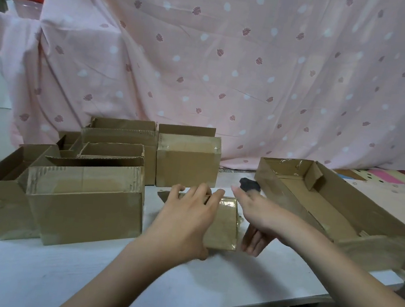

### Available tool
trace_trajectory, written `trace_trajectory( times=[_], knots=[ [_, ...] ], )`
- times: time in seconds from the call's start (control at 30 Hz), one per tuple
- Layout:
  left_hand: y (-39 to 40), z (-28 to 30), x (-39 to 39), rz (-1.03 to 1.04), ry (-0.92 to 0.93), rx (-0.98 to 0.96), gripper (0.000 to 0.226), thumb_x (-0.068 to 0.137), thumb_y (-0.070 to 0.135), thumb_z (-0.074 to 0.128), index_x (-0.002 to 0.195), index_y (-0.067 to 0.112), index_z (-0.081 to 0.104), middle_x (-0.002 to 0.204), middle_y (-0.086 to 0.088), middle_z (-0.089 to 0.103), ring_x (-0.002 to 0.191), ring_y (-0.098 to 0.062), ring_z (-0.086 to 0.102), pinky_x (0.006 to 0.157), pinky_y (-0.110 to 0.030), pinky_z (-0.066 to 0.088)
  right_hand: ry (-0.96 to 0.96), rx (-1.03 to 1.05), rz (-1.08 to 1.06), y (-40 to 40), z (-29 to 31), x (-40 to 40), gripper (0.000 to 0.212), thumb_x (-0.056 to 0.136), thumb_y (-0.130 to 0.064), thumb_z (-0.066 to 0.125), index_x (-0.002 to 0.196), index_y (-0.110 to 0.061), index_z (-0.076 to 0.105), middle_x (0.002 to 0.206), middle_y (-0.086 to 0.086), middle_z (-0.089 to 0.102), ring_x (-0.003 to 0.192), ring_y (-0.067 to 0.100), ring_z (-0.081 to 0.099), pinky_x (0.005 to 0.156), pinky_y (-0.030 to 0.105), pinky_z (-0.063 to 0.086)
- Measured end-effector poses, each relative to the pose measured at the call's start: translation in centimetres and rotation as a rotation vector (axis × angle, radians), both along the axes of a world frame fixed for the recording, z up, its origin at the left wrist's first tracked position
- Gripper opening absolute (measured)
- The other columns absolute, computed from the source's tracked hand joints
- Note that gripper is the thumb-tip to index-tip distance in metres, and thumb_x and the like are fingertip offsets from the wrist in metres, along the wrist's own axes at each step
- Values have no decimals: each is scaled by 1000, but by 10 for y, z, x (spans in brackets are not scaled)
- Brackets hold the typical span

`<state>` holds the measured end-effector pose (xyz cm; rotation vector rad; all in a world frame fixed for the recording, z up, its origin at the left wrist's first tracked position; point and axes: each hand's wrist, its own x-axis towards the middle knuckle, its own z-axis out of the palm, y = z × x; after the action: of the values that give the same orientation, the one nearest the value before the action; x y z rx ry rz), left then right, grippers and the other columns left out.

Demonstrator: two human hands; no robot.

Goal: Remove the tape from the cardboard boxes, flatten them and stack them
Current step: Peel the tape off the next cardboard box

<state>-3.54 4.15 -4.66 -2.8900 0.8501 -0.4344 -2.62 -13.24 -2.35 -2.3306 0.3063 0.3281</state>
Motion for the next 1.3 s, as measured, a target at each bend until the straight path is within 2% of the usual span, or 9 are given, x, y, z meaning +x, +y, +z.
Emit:
trace_trajectory(
  times=[0.1,0.17,0.3,0.4,0.63,0.83,1.1,1.17,1.3],
  knots=[
    [13,14,10,-46,138,9,111,67,49,78,154,24,15,131,3,40,126,-19,41,108,-39,29,-661,-479,86,-10,-7,2,49,102,-56,22,128,-23,46,95,3,71,86,30,66,70,37,53],
    [19,24,16,-70,235,37,113,66,47,80,155,26,16,127,5,42,126,-19,42,111,-38,29,-856,-286,262,-11,-9,1,30,105,-39,41,123,-25,61,97,-9,66,94,16,63,80,29,50],
    [27,35,24,-126,430,37,111,70,40,82,157,25,15,139,4,39,138,-19,34,122,-36,4,-762,-58,484,-7,-17,-1,24,98,-19,63,118,-28,73,107,-18,66,96,2,62,83,11,49],
    [29,35,27,-129,489,64,109,81,35,76,159,17,3,165,-2,11,152,-16,5,119,-30,-7,-772,-90,482,-5,-21,4,17,93,-14,69,105,-20,79,102,-13,71,93,2,62,82,10,48],
    [30,4,19,-134,415,-19,124,82,58,70,154,16,-22,161,2,-27,149,-12,-22,115,-23,-17,-562,-5,399,-9,-9,8,15,89,-14,74,86,-28,78,97,-15,74,95,-4,65,86,19,49],
    [25,-13,20,-117,219,-82,132,71,70,72,157,18,-15,164,-2,-20,151,-13,-16,122,-29,-11,-466,-140,468,-13,1,17,15,94,-21,67,82,-31,68,97,-14,68,92,12,66,90,41,55],
    [22,-16,20,-124,182,-97,134,71,69,72,156,18,-17,164,-1,-20,151,-12,-15,123,-29,-9,-381,378,553,-29,-10,7,15,98,-9,62,109,-20,63,92,-4,60,88,15,55,86,33,44],
    [22,-16,20,-118,179,-102,134,72,69,72,156,16,-18,164,-2,-20,151,-13,-15,122,-29,-10,-413,237,578,-23,-2,3,23,99,-25,61,119,-36,64,93,-9,60,90,15,57,87,29,45],
    [23,-19,18,-86,180,-127,133,73,70,70,156,14,-18,164,-3,-21,151,-14,-16,123,-30,-8,-478,-115,577,-11,12,-10,19,88,-52,65,85,-38,76,104,-17,59,99,2,57,85,22,42]
  ],
)
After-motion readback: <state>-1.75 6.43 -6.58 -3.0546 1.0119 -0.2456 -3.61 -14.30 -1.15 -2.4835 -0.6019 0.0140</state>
